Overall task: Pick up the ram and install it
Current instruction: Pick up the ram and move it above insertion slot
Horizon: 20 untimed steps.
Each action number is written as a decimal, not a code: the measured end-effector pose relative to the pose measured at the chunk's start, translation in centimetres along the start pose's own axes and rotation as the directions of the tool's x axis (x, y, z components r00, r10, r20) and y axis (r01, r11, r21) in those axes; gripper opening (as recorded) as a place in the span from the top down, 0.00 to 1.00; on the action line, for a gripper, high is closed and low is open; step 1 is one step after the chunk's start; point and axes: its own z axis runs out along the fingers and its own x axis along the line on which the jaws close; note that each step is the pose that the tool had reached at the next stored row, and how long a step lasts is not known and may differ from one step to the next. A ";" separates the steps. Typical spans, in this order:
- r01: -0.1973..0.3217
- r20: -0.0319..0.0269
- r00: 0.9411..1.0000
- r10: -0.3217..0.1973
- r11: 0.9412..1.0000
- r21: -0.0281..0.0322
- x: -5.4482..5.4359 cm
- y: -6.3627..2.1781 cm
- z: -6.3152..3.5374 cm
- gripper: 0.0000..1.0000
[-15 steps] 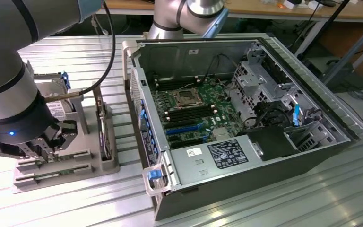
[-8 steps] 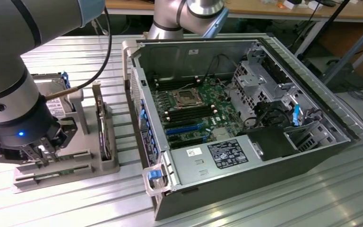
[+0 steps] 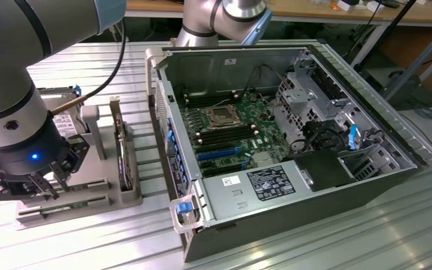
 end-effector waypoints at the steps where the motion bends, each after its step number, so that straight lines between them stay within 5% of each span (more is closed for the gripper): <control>1: 0.018 -0.001 1.000 -0.018 1.000 0.000 0.0 0.00 0.01 0.76; 5: 0.110 -0.005 0.994 -0.110 0.994 -0.003 0.0 -0.01 0.10 0.76; 10: 0.232 -0.010 0.973 -0.232 0.973 -0.006 0.0 -0.01 0.22 0.76; 13: 0.321 -0.013 0.947 -0.321 0.947 -0.009 0.0 -0.01 0.30 0.76; 16: 0.418 -0.017 0.908 -0.418 0.908 -0.013 0.0 -0.02 0.41 0.76; 18: 0.457 -0.018 0.889 -0.457 0.889 -0.014 0.0 -0.02 0.46 0.76; 20: 0.510 -0.020 0.860 -0.510 0.860 -0.017 0.0 -0.02 0.56 0.76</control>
